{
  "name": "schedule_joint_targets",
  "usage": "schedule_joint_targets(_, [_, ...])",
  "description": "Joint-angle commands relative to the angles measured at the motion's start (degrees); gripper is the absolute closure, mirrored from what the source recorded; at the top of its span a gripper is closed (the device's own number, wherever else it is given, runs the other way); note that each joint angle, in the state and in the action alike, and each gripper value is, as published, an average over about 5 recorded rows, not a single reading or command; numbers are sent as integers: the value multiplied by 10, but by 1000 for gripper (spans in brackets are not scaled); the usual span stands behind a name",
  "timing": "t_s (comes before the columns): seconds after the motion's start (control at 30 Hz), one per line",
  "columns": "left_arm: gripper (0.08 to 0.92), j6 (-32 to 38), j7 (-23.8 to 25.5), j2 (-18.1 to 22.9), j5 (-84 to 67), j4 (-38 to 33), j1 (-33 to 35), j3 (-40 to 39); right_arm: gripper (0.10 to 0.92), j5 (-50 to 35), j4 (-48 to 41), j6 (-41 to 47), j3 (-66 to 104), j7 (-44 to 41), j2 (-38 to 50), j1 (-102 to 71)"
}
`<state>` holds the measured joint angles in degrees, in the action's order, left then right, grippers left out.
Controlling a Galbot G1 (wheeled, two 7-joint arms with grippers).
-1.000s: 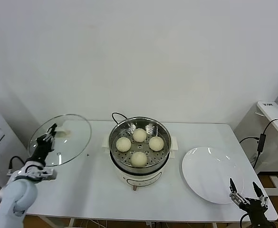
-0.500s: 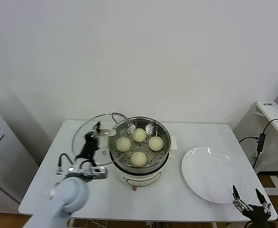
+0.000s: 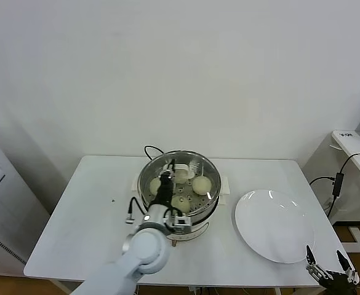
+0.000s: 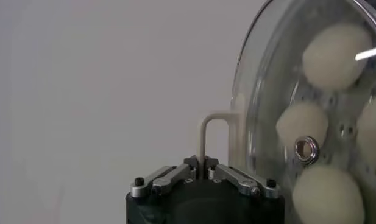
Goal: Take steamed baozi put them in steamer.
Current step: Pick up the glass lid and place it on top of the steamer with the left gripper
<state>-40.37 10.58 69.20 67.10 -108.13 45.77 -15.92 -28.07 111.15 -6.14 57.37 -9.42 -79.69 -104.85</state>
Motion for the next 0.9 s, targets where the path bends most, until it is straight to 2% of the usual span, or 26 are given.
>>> schedule_joint_targets(0.03, [880,-45,10,40,43,73,-54,-75,203,-1,0,-4,10,-5,-6,-7])
schedule_joint_targets(0.3, [880,-38,4,25,48,74,-39,-37,203,-1,1,-11,9,-9,-11,-11])
schedule_joint_targets(0.67, [880,-37,-2,34,46,93,-43,-40,203,-2,4,-20,14,-13,-10,-18])
schedule_joint_targets(0.9, [880,-35,-1,26,42,97,-44,-34,203,-3,6,-26,16,-17,-13,-23])
